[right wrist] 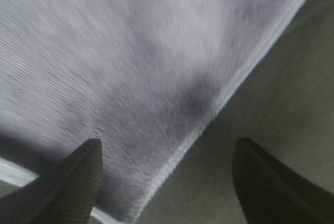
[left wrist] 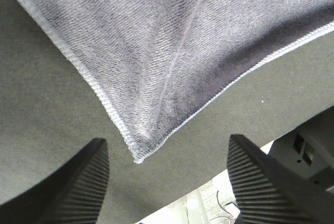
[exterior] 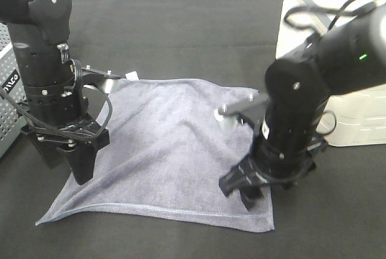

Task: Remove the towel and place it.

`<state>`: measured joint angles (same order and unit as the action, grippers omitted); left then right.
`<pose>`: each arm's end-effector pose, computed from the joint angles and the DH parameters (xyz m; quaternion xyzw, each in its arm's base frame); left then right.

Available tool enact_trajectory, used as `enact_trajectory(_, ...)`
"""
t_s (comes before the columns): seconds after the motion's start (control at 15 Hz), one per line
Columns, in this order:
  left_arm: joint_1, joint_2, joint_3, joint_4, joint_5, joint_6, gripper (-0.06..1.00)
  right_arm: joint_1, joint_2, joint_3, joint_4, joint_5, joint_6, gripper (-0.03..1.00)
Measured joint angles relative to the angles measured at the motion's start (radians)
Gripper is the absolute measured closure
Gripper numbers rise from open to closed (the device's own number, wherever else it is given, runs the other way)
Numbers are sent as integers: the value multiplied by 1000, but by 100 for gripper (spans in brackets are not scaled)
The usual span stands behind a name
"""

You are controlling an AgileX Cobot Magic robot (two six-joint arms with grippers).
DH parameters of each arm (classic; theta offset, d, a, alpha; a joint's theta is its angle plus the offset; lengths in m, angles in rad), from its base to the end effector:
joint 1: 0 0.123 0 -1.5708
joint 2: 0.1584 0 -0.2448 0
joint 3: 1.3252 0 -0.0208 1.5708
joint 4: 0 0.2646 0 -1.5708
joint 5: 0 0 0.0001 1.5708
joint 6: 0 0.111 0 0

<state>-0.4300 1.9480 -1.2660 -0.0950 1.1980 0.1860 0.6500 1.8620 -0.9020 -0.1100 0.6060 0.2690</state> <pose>0.2972 -0.1471 0.0946 -0.2799 -0.9527 0.0283 0.1149 0.2452 0.1777 0.0438 -0.2318 0.9711 -0.0095 0.0559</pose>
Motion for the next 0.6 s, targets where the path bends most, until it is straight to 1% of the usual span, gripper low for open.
enact_trajectory(0.33, 0, 0, 0, 0, 0, 1, 33, 0, 12, 26, 15, 29, 16, 29)
enact_trajectory(0.47, 0, 0, 0, 0, 0, 1, 33, 0, 1, 60, 64, 38, 5, 29)
enact_trajectory(0.53, 0, 0, 0, 0, 0, 1, 33, 0, -26, 86, 110, 35, -18, 29)
enact_trajectory(0.6, 0, 0, 0, 0, 0, 1, 33, 0, -50, 104, 132, 27, -32, 29)
